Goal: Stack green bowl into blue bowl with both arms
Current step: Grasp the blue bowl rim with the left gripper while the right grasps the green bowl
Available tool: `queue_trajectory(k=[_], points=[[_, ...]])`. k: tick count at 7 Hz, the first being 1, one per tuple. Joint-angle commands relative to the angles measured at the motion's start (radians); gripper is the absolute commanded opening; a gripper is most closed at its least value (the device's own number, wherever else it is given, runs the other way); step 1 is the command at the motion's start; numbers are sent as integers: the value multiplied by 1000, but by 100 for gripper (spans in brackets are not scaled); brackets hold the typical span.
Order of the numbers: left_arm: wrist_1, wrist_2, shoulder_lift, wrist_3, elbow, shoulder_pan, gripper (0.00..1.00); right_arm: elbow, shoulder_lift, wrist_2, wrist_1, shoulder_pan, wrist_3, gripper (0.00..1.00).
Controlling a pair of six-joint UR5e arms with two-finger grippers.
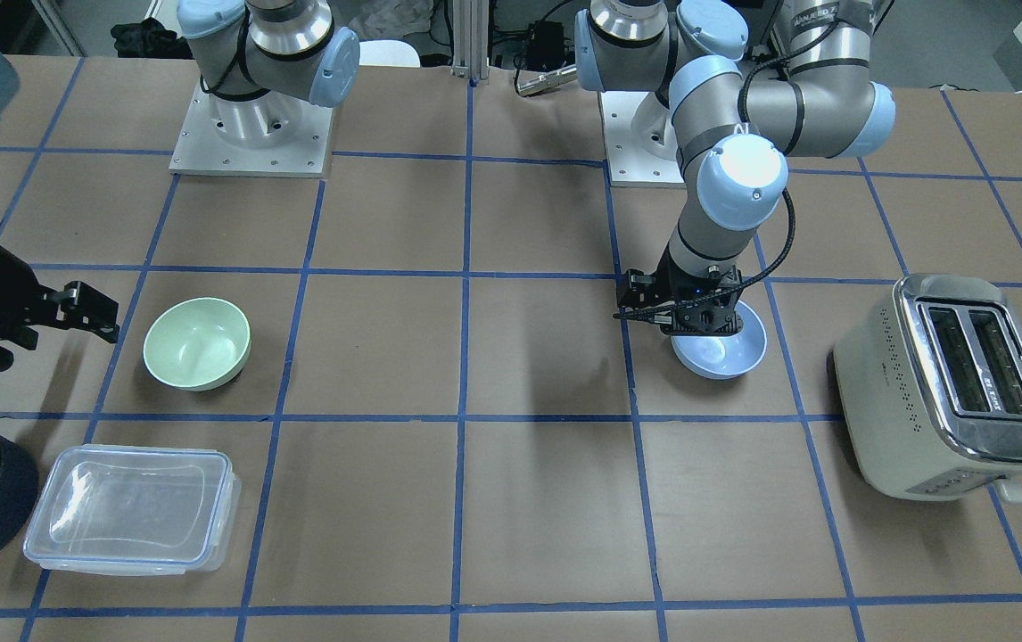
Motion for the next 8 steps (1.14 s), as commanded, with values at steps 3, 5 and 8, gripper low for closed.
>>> queue_trajectory(k=[3, 5, 8], points=[[104, 33, -87, -23, -32, -9, 8, 127, 108, 19, -158, -11, -21, 98], [102, 39, -86, -17, -25, -13, 0, 166, 117, 22, -161, -13, -26, 63], [-3, 79, -103, -190, 161, -226, 0, 168, 114, 17, -147, -13, -26, 0]])
